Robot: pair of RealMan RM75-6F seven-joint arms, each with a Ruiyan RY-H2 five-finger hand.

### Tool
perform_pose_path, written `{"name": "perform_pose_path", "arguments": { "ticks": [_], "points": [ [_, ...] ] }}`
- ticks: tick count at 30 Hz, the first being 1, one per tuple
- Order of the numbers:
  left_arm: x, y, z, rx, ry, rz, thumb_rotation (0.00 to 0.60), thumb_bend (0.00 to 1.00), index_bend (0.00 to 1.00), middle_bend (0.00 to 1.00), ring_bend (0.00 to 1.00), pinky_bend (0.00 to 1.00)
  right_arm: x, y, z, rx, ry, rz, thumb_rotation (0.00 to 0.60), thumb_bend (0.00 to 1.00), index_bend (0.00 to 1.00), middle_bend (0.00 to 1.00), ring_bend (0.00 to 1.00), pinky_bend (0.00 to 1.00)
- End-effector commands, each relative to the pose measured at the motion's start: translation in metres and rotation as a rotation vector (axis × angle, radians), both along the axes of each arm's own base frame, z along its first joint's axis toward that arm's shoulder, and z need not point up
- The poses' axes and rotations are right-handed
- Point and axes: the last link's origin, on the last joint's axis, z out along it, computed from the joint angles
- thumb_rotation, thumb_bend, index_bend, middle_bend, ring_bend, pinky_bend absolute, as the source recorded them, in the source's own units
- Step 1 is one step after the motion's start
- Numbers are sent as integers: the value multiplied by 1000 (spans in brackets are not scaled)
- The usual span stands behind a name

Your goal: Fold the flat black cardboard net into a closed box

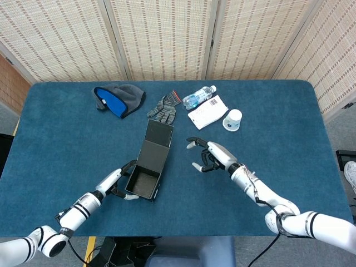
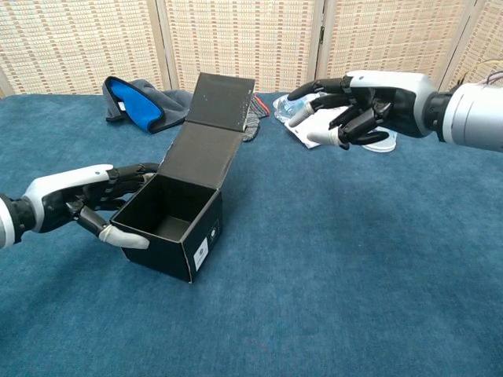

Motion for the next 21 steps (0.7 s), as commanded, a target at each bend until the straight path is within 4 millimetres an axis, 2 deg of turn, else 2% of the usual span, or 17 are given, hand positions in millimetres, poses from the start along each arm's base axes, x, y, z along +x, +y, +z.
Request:
{"name": "perform_pose_path", "arguments": {
  "ticks": [1, 6, 11, 21],
  "points": [
    [-4, 1, -1, 25, 7, 38, 600, 78, 0, 0, 0, 258, -1, 1, 0, 0, -1, 1, 600, 357, 112, 243, 709, 979],
    [-7, 5, 7, 5, -19, 93, 600, 77, 0, 0, 0, 254, -2, 1, -1, 2, -6, 1, 600, 358, 112, 244, 709, 979],
    [-6, 0, 15, -60, -19, 29, 600, 78, 0, 0, 12, 247, -2, 1, -2, 7, -10, 1, 600, 357, 112, 244, 709, 980],
    [-9, -9, 18, -112, -54, 9, 600, 78, 0, 0, 23, 245, -5, 1, -4, 8, -10, -6, 600, 358, 112, 244, 709, 980]
  ]
}}
